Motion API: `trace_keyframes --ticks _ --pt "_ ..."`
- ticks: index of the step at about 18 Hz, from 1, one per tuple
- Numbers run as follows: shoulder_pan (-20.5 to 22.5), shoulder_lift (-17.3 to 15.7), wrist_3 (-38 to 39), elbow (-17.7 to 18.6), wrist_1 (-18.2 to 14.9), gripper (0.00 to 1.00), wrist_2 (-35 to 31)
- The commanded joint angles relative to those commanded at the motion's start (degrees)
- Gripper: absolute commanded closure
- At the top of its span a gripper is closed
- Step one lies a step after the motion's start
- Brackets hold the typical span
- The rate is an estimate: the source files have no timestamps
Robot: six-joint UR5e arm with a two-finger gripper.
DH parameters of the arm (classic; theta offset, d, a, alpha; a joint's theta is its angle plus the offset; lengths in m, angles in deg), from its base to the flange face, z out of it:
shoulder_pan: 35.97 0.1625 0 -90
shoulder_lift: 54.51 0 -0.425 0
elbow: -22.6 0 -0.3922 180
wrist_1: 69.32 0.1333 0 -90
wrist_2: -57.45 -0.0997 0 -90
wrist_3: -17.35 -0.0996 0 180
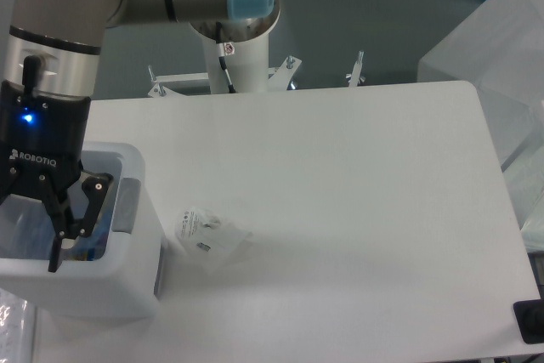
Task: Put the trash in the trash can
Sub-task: 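Open the gripper to drop the bottle into the bin, then move the gripper over the crumpled white wrapper and lower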
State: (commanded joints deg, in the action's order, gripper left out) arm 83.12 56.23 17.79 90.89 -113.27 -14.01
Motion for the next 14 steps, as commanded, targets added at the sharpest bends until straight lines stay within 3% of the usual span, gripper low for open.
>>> trace_keyframes --ticks 4,6,7,11,14 --pt "0.1 -0.3 0.1 0.9 0.0 0.28 0.0" --pt "0.2 -0.3 0.0 1.7 -0.1 0.12 -0.5" --pt "0.8 -0.3 0.1 2.5 -0.1 0.11 -2.1" --pt "7.1 -0.5 0.2 6.8 -0.1 0.0 -10.3" --pt "12.9 -0.9 0.5 9.7 0.0 0.0 -10.9"
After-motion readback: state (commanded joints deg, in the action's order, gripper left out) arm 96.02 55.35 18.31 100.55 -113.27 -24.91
